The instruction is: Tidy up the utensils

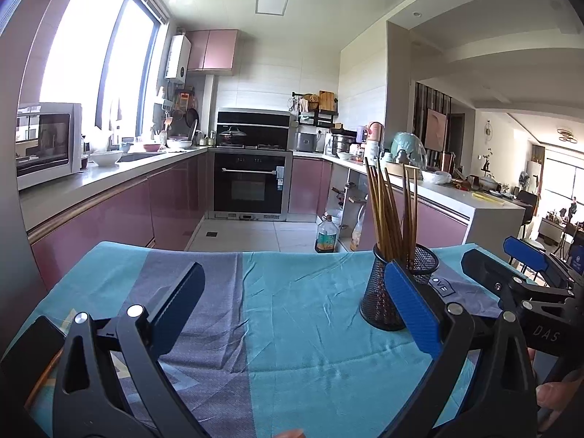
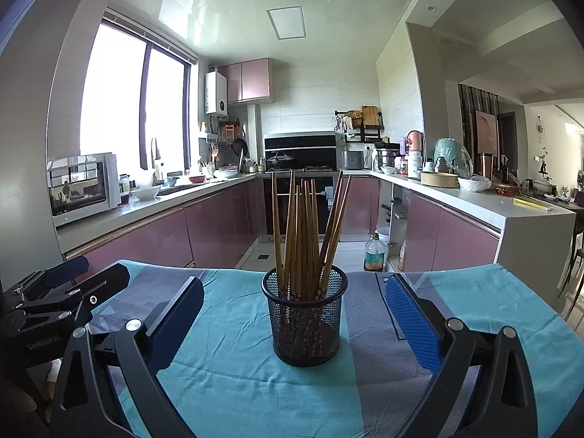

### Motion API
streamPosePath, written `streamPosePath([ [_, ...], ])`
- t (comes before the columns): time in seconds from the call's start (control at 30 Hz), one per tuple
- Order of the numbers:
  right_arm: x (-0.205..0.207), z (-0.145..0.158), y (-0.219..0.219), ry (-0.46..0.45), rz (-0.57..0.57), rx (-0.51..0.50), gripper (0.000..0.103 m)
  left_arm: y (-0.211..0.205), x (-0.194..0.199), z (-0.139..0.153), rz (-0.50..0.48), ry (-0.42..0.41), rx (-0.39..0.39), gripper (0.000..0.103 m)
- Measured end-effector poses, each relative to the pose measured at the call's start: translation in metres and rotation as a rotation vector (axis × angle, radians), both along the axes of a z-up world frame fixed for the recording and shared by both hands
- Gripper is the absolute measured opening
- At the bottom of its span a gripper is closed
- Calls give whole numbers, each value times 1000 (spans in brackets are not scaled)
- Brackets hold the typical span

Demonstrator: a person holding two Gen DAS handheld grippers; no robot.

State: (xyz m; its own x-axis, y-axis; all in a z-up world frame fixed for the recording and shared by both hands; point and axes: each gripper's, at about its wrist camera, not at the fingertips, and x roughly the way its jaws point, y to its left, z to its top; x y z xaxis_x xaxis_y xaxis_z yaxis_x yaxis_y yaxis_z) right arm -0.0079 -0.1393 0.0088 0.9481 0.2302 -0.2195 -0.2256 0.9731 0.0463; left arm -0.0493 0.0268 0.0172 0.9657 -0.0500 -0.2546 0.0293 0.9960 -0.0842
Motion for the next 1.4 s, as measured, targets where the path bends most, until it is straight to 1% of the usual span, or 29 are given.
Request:
streamPosePath([
  [0.9,-16,3,-9,-5,-30,7,96,-9,-7,-2,-10,-11,18,97],
  [1.4,-16,6,-11,-13,-35,7,96,-11,-9,-2,-11,-12,21,97],
])
